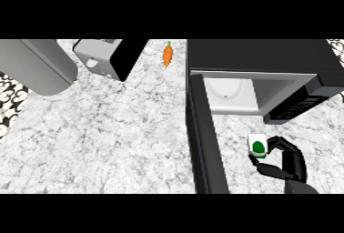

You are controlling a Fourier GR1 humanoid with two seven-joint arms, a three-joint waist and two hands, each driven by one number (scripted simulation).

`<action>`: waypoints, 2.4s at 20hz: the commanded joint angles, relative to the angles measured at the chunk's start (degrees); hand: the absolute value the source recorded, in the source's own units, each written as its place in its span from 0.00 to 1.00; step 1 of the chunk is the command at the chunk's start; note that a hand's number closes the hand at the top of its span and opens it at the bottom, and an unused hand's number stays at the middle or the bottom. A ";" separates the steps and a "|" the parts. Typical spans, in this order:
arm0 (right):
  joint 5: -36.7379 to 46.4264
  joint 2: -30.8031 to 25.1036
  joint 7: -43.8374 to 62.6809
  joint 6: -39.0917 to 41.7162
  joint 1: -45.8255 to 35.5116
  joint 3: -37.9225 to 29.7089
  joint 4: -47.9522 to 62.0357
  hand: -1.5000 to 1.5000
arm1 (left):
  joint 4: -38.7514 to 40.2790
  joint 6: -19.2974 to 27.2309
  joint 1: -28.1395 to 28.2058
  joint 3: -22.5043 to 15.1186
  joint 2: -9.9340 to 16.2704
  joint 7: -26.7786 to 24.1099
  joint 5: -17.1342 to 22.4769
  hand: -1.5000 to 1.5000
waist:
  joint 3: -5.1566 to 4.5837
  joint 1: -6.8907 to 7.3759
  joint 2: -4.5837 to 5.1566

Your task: Pick up the milk, place it into the microwave and close the microwave

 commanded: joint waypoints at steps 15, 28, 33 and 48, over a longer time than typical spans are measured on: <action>5.57 0.74 -0.83 3.83 -11.59 7.41 1.20 1.00 | -6.17 -1.71 1.25 1.88 0.61 1.40 8.25 0.00 | -0.01 -0.40 0.00; 5.32 -3.28 10.94 0.53 -27.37 5.64 6.29 1.00 | -2.93 -1.48 -2.99 4.61 1.67 3.01 7.63 0.00 | 0.00 1.00 0.53; 5.82 -3.22 13.38 -1.39 -30.25 6.31 8.00 1.00 | -1.32 -1.51 -5.88 4.60 2.08 3.00 7.57 0.00 | 0.02 2.24 1.03; 5.49 -6.52 12.91 -14.95 -31.67 6.33 8.40 1.00 | 0.75 -0.77 -10.80 4.09 2.56 3.67 6.40 0.00 | -0.04 5.35 2.11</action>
